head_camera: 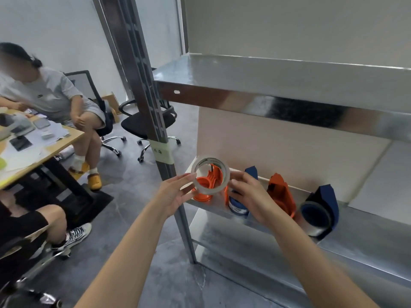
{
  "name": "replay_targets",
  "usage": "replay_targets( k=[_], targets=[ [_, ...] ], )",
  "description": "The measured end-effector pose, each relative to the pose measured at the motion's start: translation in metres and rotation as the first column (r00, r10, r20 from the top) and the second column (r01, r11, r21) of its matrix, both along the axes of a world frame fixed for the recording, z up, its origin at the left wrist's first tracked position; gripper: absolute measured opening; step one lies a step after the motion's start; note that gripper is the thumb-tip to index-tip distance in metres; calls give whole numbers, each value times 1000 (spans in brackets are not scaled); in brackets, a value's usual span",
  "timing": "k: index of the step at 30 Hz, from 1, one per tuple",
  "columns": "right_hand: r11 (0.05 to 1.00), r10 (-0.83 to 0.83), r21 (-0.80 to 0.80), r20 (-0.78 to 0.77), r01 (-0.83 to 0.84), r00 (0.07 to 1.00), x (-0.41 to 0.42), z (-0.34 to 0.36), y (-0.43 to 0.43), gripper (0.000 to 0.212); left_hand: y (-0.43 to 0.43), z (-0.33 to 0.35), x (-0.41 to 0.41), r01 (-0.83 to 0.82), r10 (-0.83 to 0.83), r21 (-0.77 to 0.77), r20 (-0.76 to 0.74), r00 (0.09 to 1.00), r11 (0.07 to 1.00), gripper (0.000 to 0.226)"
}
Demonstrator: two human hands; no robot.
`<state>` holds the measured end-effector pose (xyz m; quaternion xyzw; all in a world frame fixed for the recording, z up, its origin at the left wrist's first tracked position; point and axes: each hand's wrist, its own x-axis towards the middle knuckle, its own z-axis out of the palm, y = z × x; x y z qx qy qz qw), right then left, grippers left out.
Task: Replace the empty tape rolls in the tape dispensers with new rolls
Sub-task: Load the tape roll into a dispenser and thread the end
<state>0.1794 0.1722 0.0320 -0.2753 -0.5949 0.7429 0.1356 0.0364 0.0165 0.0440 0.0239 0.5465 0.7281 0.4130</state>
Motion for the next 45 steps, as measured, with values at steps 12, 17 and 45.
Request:
replay_targets(
  k=[12, 17, 45],
  targets=[
    [986, 88, -144, -6, -88, 996, -50, -40, -1, 39, 6, -58, -37, -112, 130, -146, 121, 984, 983, 35],
    [985, 110, -134, -6, -110, 994, -61, -48, -1, 39, 11, -74, -46, -101, 117, -180, 81, 990, 978, 22],
    [848, 77, 435, 466, -304, 881, -85, -41, 16, 25, 29, -75, -22, 82, -73, -266, 46, 996, 961, 43]
  ],
)
